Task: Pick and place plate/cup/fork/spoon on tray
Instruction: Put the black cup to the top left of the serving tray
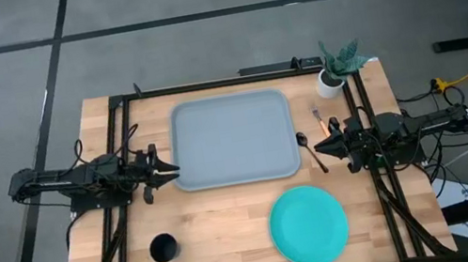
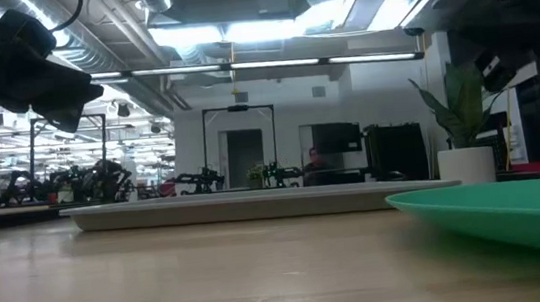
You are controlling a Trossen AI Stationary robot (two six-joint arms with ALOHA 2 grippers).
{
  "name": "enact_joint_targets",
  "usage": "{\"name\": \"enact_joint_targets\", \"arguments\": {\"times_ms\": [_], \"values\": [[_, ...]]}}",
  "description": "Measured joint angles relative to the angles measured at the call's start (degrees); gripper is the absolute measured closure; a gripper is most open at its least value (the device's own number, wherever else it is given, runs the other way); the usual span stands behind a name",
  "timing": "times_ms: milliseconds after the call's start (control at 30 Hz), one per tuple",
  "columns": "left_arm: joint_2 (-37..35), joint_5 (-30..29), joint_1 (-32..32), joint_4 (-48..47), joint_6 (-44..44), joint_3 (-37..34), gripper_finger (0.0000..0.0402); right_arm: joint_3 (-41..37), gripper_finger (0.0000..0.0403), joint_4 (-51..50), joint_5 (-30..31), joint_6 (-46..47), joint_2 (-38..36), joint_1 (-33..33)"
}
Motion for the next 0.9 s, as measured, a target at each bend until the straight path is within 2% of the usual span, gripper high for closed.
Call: {"name": "enact_joint_targets", "arguments": {"times_ms": [133, 267, 433, 667, 767, 833, 900], "values": [[0.0, -4.0, 0.0, 2.0, -0.4, 0.0, 0.0299, 0.0, 0.0354, 0.0, 0.3, -1.1, 0.0, 0.0], [0.0, -7.2, 0.0, 7.2, -5.0, 0.0, 0.0299, 0.0, 0.0354, 0.6, 4.7, -4.4, 0.0, 0.0], [0.0, -14.2, 0.0, 13.2, -3.0, 0.0, 0.0299, 0.0, 0.0354, 1.0, 8.4, -5.4, 0.0, 0.0], [0.0, -16.6, 0.0, 14.0, -3.0, 0.0, 0.0299, 0.0, 0.0354, 1.1, 8.4, -5.5, 0.0, 0.0], [0.0, -18.3, 0.0, 18.8, -6.1, 0.0, 0.0299, 0.0, 0.0354, 1.1, 8.5, -5.5, 0.0, 0.0], [0.0, -16.2, 0.0, 24.7, -7.9, 0.1, 0.0299, 0.0, 0.0354, 1.3, 8.9, -5.6, 0.0, 0.0], [0.1, -7.7, 0.0, 29.2, -6.6, 1.9, 0.0299, 0.0, 0.0354, 1.9, 10.6, -5.6, 0.0, 0.0]]}}
